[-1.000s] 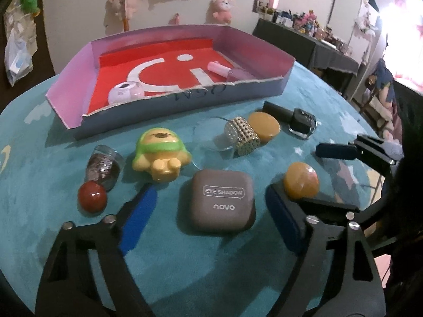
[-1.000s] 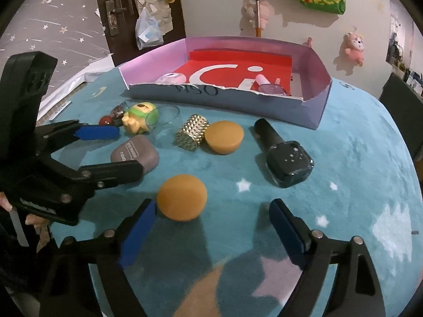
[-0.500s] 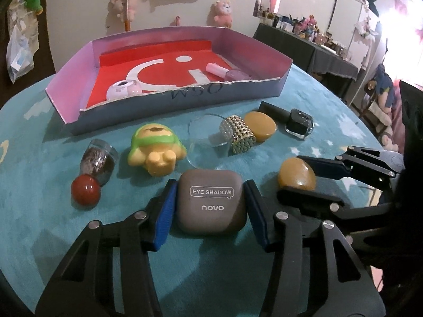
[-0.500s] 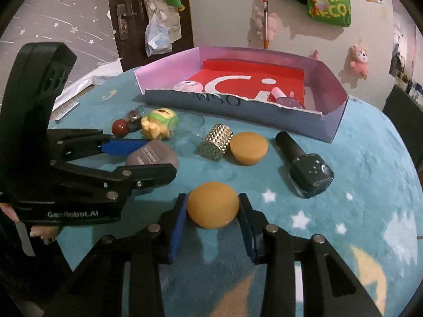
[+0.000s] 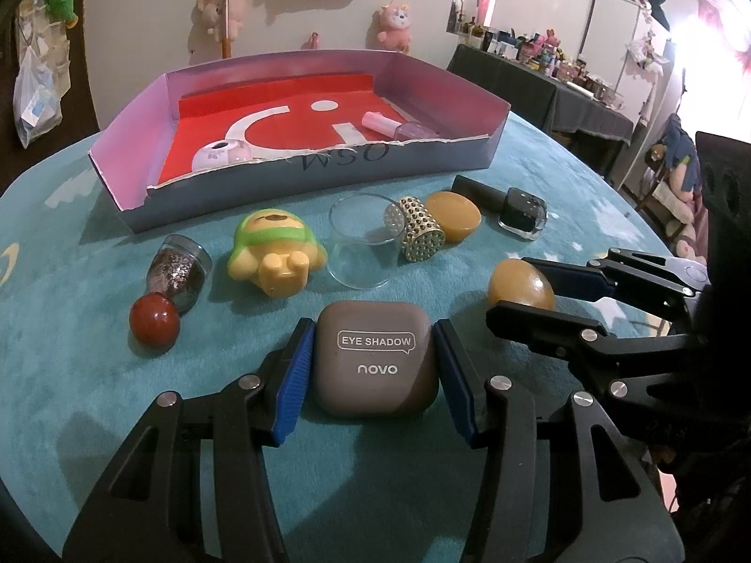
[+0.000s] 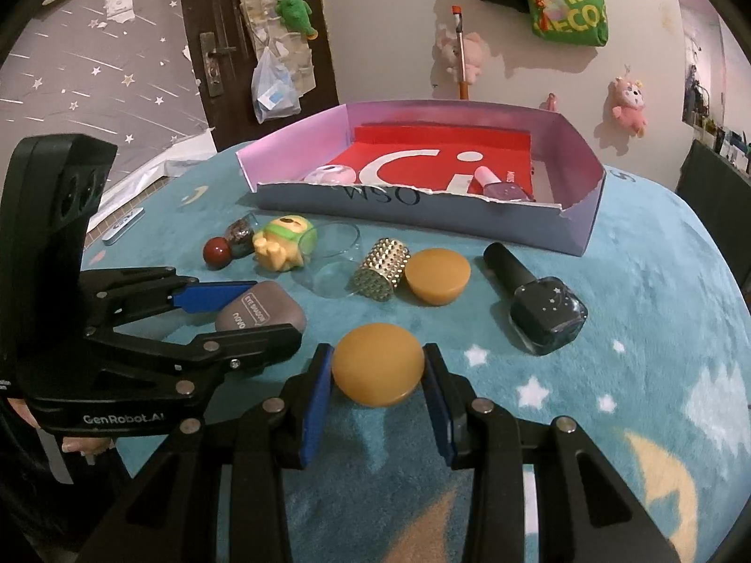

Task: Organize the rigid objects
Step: 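Grasp the orange sponge with the right tool while the left grasps the grey eye shadow case, then carry both held items into the pink box and open both tools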

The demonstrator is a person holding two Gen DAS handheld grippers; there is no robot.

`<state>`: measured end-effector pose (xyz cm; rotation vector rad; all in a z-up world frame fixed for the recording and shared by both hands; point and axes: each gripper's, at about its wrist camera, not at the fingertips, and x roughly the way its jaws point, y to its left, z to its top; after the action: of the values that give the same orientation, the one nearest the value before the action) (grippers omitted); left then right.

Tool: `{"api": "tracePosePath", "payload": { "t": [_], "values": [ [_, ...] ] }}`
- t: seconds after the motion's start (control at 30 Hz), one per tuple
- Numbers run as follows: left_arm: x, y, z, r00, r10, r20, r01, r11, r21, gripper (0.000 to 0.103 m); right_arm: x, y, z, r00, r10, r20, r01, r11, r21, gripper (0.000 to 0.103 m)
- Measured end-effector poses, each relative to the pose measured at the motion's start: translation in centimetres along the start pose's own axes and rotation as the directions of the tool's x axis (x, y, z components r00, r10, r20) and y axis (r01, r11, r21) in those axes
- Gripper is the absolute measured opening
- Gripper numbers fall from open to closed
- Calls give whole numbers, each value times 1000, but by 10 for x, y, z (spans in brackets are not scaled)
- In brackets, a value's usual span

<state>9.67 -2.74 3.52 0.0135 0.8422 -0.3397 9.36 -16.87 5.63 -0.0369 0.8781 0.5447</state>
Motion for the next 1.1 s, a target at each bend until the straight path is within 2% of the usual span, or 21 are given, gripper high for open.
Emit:
{"api": "tracePosePath", "payload": {
  "t": [0.3,0.47,0.77,0.9,1.1],
  "values": [
    [-13,1,8,1000,-3,29,3,1000,-2,49,0,0,0,1000,0,-11,0,1000,-4,40],
    [-24,4,25,998,-8,61,8,1000,3,49,-1,5,7,1000,2,-18,-2,1000,-12,40],
    [-24,20,84,995,-45,87,40,998,50,49,-8,-7,66,999,11,36,-9,999,-53,40],
    [-7,30,112,996,-74,55,69,993,98,49,6,-18,97,999,10,32,-7,995,-95,40],
    [35,43,145,994,-104,-35,108,980,164,49,45,-41,128,998,42,-48,-48,989,-137,40]
  ]
}}
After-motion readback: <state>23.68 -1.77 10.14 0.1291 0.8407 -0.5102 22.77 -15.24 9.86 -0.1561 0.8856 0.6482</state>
